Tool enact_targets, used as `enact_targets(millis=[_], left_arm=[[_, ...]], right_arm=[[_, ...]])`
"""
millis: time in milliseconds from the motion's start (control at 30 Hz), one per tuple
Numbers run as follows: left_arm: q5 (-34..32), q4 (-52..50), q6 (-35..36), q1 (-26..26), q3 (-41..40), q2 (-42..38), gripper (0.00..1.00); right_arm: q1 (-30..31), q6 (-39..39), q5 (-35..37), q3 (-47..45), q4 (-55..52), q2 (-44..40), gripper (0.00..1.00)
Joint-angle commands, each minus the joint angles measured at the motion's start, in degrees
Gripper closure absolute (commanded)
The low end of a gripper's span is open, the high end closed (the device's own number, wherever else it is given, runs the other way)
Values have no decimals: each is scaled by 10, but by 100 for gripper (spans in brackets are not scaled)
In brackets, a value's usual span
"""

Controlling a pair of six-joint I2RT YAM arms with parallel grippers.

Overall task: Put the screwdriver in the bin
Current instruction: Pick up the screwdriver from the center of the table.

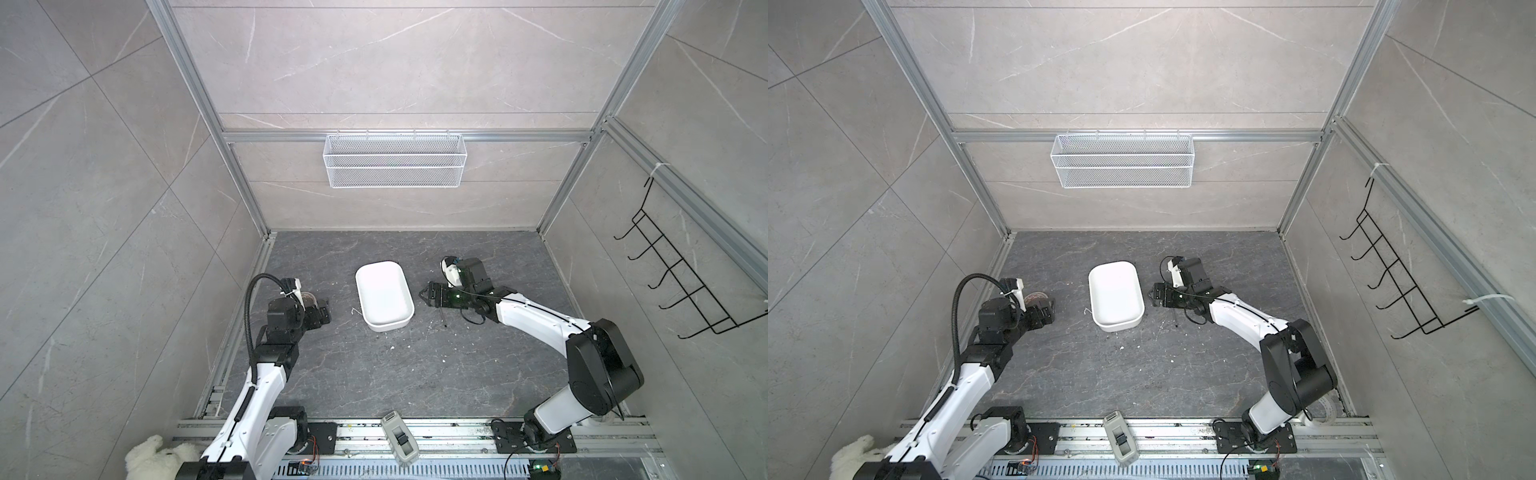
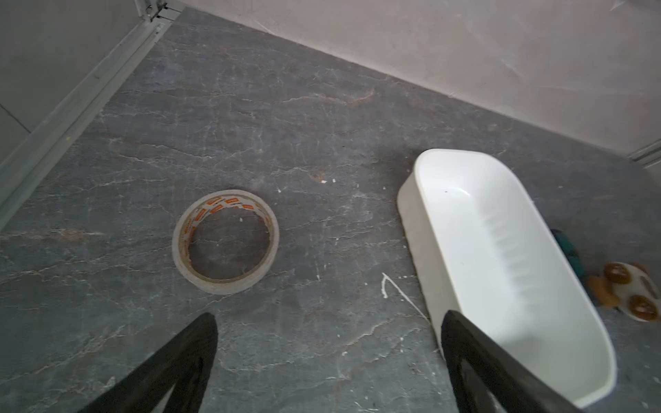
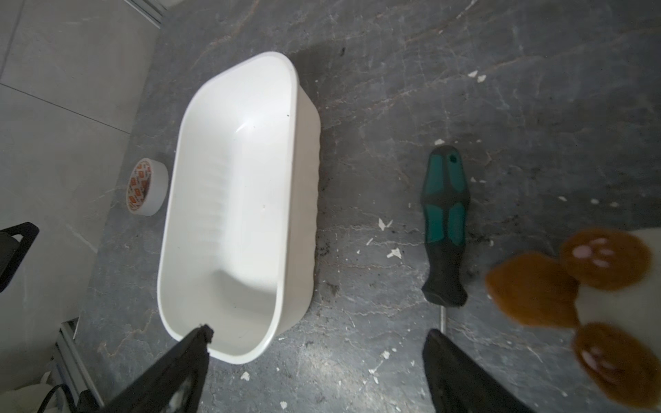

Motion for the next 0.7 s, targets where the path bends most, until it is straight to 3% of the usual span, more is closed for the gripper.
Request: enact_targets(millis=[0,67,167,267,333,667], left_arm=[[59,-59,-25,-11,-11,-47,0],[43,-49,-41,-12,-42,-71,0],[79,-16,-45,-12,-72,-89,0],[73,-13,-57,-12,-76,-79,0],[56,-23,-61,-12,-68,-67,0],[36,-28,-69,-12,-61,-49,0]], right_arm=[[3,6,-3,-23,82,-28,7],[3,21,52,-25,80,-19,7],[-2,20,108,16,22,18,11],[-2,-39,88,86,-52,72,32],[-2,-53,86,112,-82,99,40],[-2,-77,153,173,-135,180,44]])
